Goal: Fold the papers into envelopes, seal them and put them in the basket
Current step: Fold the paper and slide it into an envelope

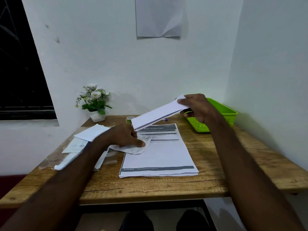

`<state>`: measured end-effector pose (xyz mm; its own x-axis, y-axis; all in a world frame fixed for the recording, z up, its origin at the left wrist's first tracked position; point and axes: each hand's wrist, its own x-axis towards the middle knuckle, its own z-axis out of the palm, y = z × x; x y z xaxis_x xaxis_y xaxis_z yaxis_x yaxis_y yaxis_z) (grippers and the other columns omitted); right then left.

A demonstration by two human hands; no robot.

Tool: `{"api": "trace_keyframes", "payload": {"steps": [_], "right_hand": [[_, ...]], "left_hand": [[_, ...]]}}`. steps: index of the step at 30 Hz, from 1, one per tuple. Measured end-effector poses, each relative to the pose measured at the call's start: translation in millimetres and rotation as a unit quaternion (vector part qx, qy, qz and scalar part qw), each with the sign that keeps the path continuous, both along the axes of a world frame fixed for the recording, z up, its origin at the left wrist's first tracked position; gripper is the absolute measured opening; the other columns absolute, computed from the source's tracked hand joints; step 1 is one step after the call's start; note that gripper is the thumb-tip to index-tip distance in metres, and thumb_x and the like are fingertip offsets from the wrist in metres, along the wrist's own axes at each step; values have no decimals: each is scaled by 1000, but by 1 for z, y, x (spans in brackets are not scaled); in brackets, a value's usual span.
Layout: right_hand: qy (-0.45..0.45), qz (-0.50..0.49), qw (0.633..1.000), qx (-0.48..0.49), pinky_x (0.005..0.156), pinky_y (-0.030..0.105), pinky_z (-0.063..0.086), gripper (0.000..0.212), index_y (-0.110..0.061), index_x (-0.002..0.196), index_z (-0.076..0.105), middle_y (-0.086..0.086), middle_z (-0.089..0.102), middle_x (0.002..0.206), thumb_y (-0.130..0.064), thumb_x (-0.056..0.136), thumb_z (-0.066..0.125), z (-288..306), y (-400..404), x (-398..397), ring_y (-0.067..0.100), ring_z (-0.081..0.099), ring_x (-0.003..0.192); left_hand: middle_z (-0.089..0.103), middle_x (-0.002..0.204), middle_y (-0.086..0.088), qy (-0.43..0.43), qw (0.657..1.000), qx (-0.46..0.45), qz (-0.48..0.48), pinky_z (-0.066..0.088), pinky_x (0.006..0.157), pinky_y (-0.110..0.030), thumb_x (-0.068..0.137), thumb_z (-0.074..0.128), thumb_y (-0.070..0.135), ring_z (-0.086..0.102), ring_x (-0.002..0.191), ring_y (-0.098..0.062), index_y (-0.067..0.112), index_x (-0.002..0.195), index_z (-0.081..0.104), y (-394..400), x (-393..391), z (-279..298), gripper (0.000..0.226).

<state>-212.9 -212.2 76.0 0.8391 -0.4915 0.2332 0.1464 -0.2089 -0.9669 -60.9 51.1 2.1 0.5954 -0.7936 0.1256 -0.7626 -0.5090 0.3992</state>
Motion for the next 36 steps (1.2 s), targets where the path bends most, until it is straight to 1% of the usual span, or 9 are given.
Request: {"api": "trace_keyframes", "payload": {"steps": [1, 3, 5, 8, 13, 16, 20, 28, 36], "right_hand": [[19, 7, 1000, 1, 40, 20, 47, 5, -6, 93, 75, 3, 71, 66, -8, 93, 70, -1, -1, -1, 13, 62, 45], [56, 16, 998, -1, 40, 20, 47, 4, -3, 89, 73, 6, 69, 63, -5, 91, 71, -2, -3, -1, 12, 61, 43], [93, 26, 995, -8, 39, 20, 48, 6, 0, 87, 71, 6, 68, 58, -4, 92, 70, -3, -5, -2, 11, 60, 42], [133, 37, 990, -31, 39, 20, 48, 12, 1, 83, 70, 5, 68, 55, -3, 94, 67, -5, -9, -2, 11, 61, 42], [181, 26, 981, -62, 41, 21, 51, 13, 2, 82, 70, 9, 69, 58, -4, 93, 67, -8, -17, -3, 13, 64, 45], [195, 10, 978, -77, 42, 22, 52, 9, 5, 86, 71, 13, 72, 62, -3, 91, 70, -9, -22, -2, 17, 66, 47], [201, 4, 975, -93, 43, 24, 53, 9, 7, 89, 71, 16, 70, 61, -1, 91, 69, -11, -23, 0, 19, 66, 46], [177, -20, 978, -104, 41, 27, 55, 10, 11, 91, 68, 23, 69, 67, 1, 92, 67, -12, -20, -3, 23, 65, 44], [100, -65, 988, -102, 35, 26, 50, 9, 8, 84, 64, 20, 65, 64, 6, 92, 63, -13, -2, 2, 21, 64, 37]], "left_hand": [[72, 76, 6, -9, 1000, 3, -2, 51, 68, -34, 74, 84, 57, 64, 70, -8, 18, 88, 73, 0, -1, 1, 43], [64, 63, 16, -43, 999, 16, -10, 42, 58, -25, 78, 83, 53, 56, 59, -1, 26, 74, 68, 0, -3, 2, 31], [55, 55, 12, -56, 998, 21, -14, 35, 56, -25, 82, 82, 44, 48, 49, -2, 22, 65, 63, -1, -3, 2, 34], [59, 59, 8, -47, 999, 22, -5, 39, 57, -26, 83, 81, 38, 50, 46, 2, 12, 72, 69, -1, -2, 1, 31], [62, 55, 17, -30, 999, 11, -6, 40, 55, -17, 81, 81, 37, 53, 51, 2, 13, 75, 73, 2, 0, 1, 26], [68, 59, 12, -10, 1000, -2, -4, 42, 52, -12, 79, 83, 41, 57, 52, 1, 14, 74, 74, 3, 1, 0, 28], [74, 66, 6, 16, 1000, -7, -4, 46, 52, -13, 79, 83, 37, 64, 55, -1, 19, 72, 75, 5, 1, 2, 21], [77, 72, -3, 82, 996, -19, 32, 59, 56, -29, 87, 80, 28, 74, 67, -24, 14, 77, 74, 8, 0, 7, 17], [74, 64, -7, 78, 990, -90, 77, 58, 50, -30, 84, 76, 18, 73, 59, -25, 9, 72, 72, 2, -1, 3, 16]]}}
